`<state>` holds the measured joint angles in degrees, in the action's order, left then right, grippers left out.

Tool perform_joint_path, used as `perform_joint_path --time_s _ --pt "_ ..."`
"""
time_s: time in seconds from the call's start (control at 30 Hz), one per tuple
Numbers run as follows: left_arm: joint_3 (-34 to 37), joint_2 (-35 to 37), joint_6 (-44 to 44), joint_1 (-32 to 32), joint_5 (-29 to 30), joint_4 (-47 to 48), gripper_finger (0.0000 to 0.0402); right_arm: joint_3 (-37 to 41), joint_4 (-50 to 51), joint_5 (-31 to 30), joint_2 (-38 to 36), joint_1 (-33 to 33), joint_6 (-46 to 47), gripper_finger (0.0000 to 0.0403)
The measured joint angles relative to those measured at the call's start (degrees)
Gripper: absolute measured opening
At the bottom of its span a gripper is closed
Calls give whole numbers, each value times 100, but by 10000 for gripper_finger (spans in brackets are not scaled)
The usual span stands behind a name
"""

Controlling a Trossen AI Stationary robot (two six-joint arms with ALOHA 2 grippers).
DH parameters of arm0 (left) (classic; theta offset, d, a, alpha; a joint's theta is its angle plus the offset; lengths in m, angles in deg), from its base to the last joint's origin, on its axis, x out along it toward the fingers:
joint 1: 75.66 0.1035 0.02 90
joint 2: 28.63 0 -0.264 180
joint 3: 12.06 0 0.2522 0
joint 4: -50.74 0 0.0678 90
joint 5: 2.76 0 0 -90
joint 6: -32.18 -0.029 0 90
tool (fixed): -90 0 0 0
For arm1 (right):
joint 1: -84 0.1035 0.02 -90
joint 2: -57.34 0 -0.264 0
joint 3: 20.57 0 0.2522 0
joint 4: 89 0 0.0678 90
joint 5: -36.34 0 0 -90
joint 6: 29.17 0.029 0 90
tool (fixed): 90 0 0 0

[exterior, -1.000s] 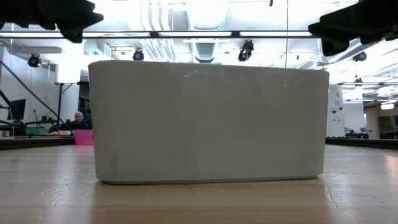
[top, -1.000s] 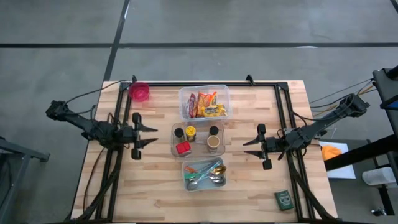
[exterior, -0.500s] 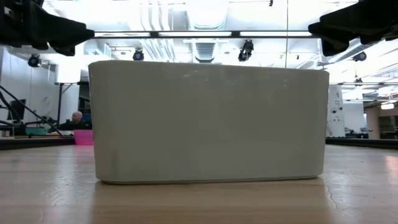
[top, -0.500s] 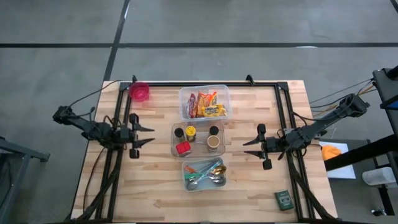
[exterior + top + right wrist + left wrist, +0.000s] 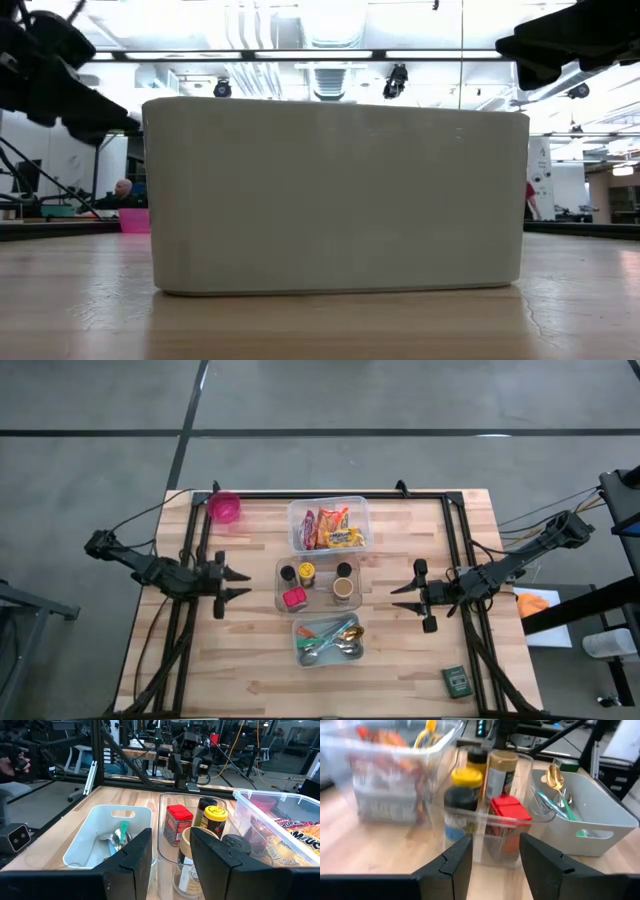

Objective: Pick & Place Food Item
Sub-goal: Put the green spice can into the transparent bin

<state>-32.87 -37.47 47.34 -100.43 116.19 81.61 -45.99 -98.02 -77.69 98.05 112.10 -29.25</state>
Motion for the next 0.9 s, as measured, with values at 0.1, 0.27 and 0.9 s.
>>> perform_joint_path --time_s 0.1,0.27,0.9 --pt "0 0 313 2 21 117 163 -2 0 -2 0 2 2 130" --pt "0 0 14 2 28 115 163 -2 0 -2 0 1 2 130" --pt "0 0 -15 2 48 122 163 -1 -1 -1 0 1 1 130"
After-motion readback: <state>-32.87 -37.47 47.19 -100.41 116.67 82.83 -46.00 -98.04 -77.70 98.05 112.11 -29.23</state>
